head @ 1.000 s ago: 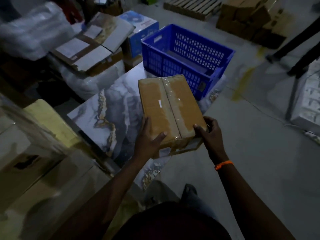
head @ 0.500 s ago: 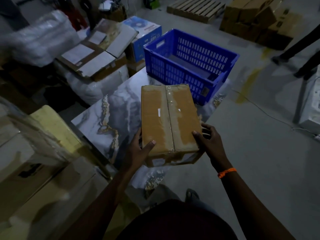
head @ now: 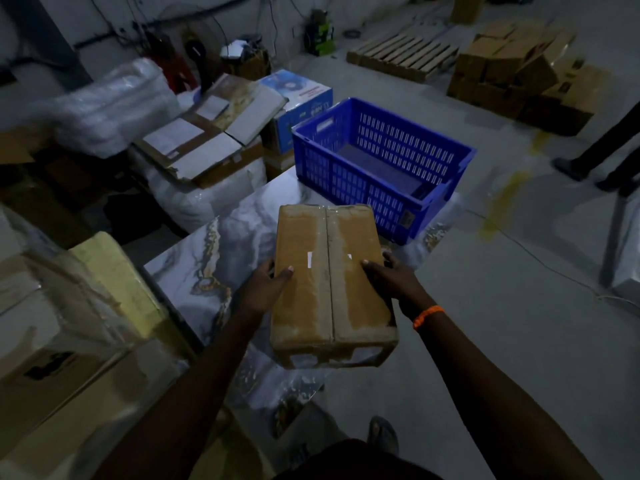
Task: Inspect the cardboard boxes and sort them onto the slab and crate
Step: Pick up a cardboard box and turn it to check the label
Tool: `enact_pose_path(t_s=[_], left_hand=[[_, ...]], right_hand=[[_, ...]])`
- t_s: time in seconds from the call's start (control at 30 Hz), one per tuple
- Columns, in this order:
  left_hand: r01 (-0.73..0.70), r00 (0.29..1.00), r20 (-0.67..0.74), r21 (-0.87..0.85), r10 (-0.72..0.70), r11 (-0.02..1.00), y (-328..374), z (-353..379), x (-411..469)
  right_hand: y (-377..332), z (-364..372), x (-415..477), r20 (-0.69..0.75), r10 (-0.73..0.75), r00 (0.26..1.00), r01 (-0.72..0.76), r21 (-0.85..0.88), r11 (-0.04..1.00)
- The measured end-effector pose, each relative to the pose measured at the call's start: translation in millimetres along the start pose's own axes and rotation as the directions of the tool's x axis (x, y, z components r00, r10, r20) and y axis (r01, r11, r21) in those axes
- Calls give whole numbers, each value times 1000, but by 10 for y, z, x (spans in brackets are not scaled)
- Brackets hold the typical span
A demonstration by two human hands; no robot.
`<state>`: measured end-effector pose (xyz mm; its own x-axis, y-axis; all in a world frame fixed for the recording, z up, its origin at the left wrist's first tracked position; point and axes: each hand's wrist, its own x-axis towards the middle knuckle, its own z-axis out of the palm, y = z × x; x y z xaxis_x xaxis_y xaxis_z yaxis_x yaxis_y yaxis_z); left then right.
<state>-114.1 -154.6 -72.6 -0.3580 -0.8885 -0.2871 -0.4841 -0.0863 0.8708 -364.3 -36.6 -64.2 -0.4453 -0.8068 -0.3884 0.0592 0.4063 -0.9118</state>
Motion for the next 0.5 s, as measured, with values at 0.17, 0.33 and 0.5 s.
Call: enact_pose_path(t_s=[0.17, 0.33, 0.5], left_hand=[[14, 1000, -7, -89, -14, 996, 79, 50, -11], [-31, 999, -46, -282, 19, 959, 47, 5, -146], [-129, 982, -177, -346, 71, 929, 231, -93, -123]], right_hand=[[-40, 135, -56, 28, -47, 998, 46, 47, 998], [-61, 145, -98, 17, -70, 997, 67, 145, 987], [-226, 192, -80, -104, -131, 986, 152, 221, 963]])
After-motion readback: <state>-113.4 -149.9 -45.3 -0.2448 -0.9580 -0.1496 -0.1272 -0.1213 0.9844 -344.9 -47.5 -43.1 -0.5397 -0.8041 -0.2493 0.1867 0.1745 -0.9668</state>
